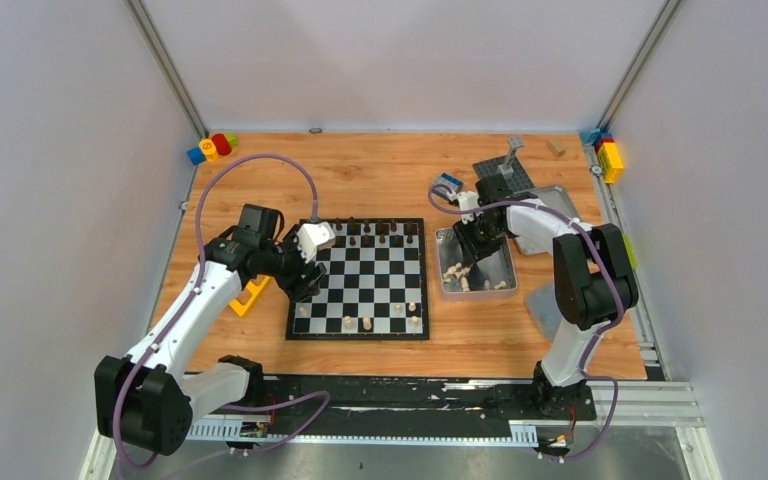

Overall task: Set up the chess pieces on the board
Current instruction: Pick up the chess piece from the storage box.

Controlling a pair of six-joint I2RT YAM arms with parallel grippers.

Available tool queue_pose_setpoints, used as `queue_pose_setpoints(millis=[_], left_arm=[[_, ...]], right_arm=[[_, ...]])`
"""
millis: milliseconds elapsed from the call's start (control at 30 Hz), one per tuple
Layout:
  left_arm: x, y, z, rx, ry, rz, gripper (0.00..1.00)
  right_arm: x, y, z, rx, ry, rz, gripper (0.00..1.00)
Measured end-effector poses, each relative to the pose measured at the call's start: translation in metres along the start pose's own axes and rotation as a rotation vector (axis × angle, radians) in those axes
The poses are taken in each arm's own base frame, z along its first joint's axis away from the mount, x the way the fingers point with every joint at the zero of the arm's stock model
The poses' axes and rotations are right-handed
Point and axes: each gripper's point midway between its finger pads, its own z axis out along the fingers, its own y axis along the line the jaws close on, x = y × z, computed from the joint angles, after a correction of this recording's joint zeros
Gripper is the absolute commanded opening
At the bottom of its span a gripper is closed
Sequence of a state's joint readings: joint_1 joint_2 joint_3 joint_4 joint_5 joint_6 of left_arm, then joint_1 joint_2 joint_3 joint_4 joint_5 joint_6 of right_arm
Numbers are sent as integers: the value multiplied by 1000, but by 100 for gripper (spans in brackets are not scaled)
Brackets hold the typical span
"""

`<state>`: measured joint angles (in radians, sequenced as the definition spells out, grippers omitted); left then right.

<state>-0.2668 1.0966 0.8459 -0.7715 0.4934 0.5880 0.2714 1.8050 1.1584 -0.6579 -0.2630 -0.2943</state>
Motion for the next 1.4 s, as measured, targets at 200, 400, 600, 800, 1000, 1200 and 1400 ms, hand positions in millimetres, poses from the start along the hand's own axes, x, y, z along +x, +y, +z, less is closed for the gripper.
queue_pose_setpoints(millis=[200, 400, 600, 800, 1000, 1200, 1400], left_arm=[[-1, 0, 1, 1, -5, 1, 82], [-1, 0, 2, 5, -2, -6, 83], [-12, -2, 0, 26, -34, -23, 82], [-51, 1, -6, 58, -141, -34, 80], [-89, -5, -10, 150, -254, -91, 77], [-135, -7, -7, 312, -334, -238, 72], [-168, -1, 7, 486, -334, -417, 68]], right_arm=[[0, -1, 0, 5, 1, -7, 21], [1, -3, -1, 7, 6, -17, 4], [3, 3, -9, -18, 5, -47, 0], [-18, 23, -32, -85, -94, -96, 0], [-49, 67, -59, -186, -214, -214, 0], [-80, 139, -88, -358, -339, -381, 0], [-91, 193, -101, -487, -399, -493, 0]])
